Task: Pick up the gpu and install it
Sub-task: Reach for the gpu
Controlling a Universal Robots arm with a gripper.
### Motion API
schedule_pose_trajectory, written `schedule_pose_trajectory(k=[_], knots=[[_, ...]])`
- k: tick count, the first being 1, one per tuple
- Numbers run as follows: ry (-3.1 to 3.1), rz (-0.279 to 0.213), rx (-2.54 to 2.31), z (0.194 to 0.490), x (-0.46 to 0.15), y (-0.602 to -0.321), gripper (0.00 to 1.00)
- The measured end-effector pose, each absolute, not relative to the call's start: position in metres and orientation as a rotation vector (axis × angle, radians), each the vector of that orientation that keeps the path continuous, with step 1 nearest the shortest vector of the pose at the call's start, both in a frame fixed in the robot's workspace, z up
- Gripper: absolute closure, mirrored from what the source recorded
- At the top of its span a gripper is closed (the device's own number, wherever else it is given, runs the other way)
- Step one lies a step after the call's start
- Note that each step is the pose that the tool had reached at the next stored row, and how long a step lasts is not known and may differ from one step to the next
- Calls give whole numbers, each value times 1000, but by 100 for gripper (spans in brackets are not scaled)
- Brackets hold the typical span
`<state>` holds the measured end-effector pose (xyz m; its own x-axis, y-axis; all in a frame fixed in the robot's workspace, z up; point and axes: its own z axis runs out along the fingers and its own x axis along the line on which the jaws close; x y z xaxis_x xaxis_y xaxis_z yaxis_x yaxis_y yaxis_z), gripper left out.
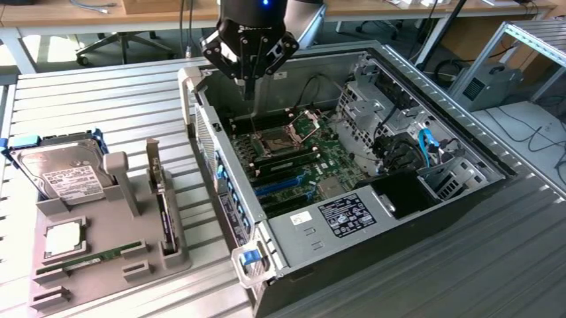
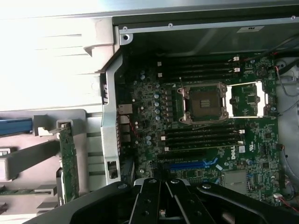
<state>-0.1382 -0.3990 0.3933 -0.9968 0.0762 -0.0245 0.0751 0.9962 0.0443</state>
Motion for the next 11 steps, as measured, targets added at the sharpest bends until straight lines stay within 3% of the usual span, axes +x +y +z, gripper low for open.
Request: schedule_pose_trajectory(k=[11], knots=[[3112, 68, 118, 393, -142, -399, 89]])
